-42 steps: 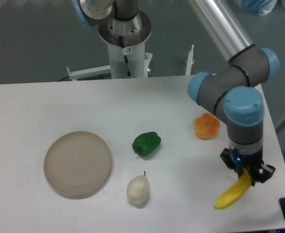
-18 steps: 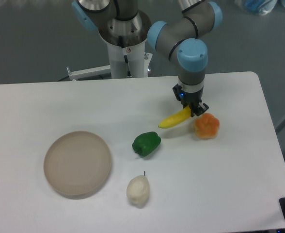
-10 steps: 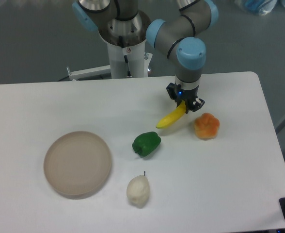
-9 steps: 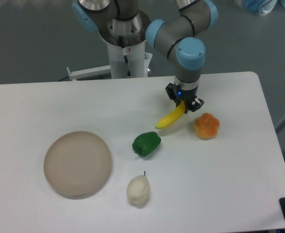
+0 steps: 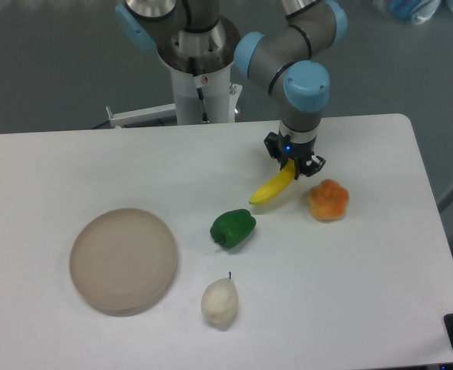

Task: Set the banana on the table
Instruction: 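Lower the banana onto the table beside the orange pepper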

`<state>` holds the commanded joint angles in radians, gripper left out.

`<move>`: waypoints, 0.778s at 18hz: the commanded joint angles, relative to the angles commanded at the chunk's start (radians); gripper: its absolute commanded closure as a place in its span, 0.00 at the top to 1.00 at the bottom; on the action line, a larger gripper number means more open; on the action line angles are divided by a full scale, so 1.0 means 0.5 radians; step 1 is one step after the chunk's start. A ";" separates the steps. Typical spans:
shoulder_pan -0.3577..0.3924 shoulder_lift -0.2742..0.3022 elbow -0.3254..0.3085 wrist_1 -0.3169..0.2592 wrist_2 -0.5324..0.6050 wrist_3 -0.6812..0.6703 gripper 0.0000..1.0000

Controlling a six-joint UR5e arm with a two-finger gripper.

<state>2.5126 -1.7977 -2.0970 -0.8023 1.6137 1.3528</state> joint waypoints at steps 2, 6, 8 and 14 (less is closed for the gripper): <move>0.006 -0.025 0.006 0.003 0.006 0.205 0.33; 0.006 -0.040 0.006 0.006 0.003 0.240 0.33; 0.006 -0.043 0.000 0.009 0.000 0.240 0.33; 0.006 -0.058 -0.003 0.009 -0.003 0.231 0.33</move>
<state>2.5157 -1.8270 -2.0985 -0.7977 1.6122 1.4680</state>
